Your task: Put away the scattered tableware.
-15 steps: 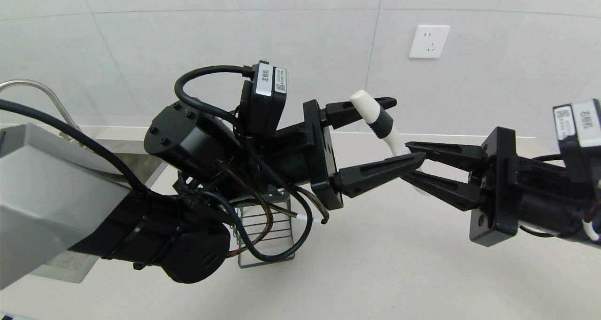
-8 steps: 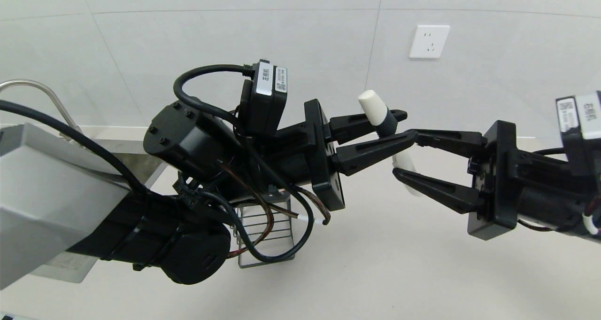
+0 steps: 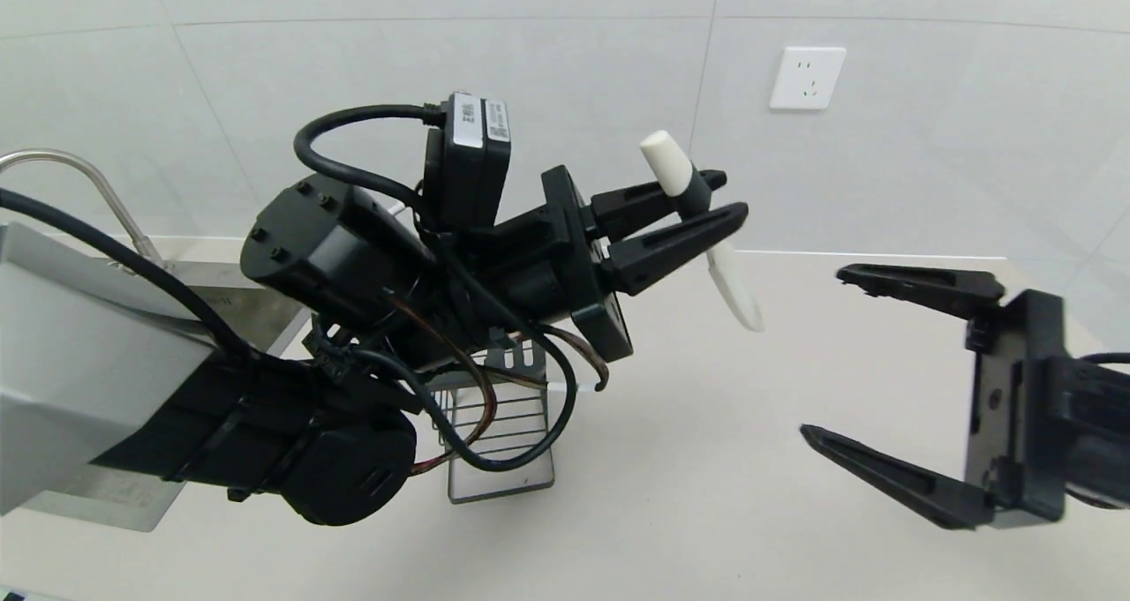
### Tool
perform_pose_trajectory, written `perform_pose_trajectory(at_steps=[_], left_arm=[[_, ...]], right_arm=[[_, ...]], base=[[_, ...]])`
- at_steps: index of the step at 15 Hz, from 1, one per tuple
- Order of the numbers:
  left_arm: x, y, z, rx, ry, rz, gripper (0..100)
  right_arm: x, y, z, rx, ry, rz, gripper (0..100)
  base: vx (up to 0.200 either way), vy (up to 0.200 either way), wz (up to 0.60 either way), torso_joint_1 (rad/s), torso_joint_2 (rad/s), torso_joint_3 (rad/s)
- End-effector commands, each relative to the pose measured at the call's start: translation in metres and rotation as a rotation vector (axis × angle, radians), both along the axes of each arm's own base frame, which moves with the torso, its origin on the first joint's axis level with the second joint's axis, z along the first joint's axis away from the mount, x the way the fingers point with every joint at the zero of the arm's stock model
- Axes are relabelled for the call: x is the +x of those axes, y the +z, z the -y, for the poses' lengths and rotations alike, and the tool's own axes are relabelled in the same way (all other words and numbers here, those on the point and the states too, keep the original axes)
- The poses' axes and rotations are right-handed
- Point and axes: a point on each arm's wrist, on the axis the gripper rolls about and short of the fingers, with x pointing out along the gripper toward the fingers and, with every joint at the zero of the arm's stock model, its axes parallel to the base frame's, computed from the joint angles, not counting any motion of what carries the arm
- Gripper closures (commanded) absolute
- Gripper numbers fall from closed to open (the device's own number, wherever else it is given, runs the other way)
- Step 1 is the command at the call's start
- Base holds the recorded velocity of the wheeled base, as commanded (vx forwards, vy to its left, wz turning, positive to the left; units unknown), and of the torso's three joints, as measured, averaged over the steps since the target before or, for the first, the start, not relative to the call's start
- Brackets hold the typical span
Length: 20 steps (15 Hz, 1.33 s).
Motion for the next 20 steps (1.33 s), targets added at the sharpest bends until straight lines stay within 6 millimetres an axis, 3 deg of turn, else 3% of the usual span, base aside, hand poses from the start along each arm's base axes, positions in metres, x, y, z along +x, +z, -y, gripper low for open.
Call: perform_pose_trajectory(at_steps=[1, 2, 3, 5, 8, 12, 13, 17, 18, 19, 20], left_arm=[[-0.005, 0.015, -0.01, -0.051, 0.048, 0.004, 100], [-0.008, 0.021, -0.013, -0.07, 0.058, 0.007, 100], [-0.01, 0.027, -0.016, -0.083, 0.056, 0.014, 100], [-0.006, 0.034, -0.017, -0.093, 0.065, 0.023, 100], [-0.021, 0.05, -0.025, -0.037, 0.076, 0.013, 100], [-0.017, 0.055, -0.039, 0.039, 0.153, 0.016, 100], [-0.016, 0.055, -0.04, 0.054, 0.16, 0.012, 100], [-0.02, 0.061, -0.052, 0.112, 0.198, 0.001, 100], [-0.024, 0.064, -0.056, 0.126, 0.208, 0.002, 100], [-0.027, 0.067, -0.06, 0.144, 0.219, -0.014, 100], [-0.027, 0.067, -0.06, 0.146, 0.227, -0.017, 100]], right_arm=[[-0.054, -0.005, 0.044, 0.029, -0.125, 0.136, 0], [-0.072, -0.007, 0.054, 0.048, -0.159, 0.186, 0], [-0.083, -0.006, 0.06, 0.061, -0.195, 0.222, 100], [-0.107, -0.022, 0.071, 0.058, -0.271, 0.218, 100], [-0.141, -0.039, 0.08, 0.084, -0.405, 0.317, 100], [-0.171, -0.081, 0.081, 0.089, -0.465, 0.237, 100], [-0.175, -0.093, 0.082, 0.077, -0.442, 0.188, 100], [-0.176, -0.105, 0.082, 0.081, -0.487, 0.087, 100], [-0.176, -0.117, 0.083, 0.101, -0.591, -0.034, 100], [-0.175, -0.115, 0.086, 0.154, -0.732, -0.036, 100], [-0.174, -0.116, 0.087, 0.172, -0.765, -0.055, 100]], base=[[0.0, 0.0, 0.0, 0.0, 0.0, 0.0], [0.0, 0.0, 0.0, 0.0, 0.0, 0.0], [0.0, 0.0, 0.0, 0.0, 0.0, 0.0], [0.0, 0.0, 0.0, 0.0, 0.0, 0.0], [0.0, 0.0, 0.0, 0.0, 0.0, 0.0], [0.0, 0.0, 0.0, 0.0, 0.0, 0.0], [0.0, 0.0, 0.0, 0.0, 0.0, 0.0], [0.0, 0.0, 0.0, 0.0, 0.0, 0.0], [0.0, 0.0, 0.0, 0.0, 0.0, 0.0], [0.0, 0.0, 0.0, 0.0, 0.0, 0.0], [0.0, 0.0, 0.0, 0.0, 0.0, 0.0]])
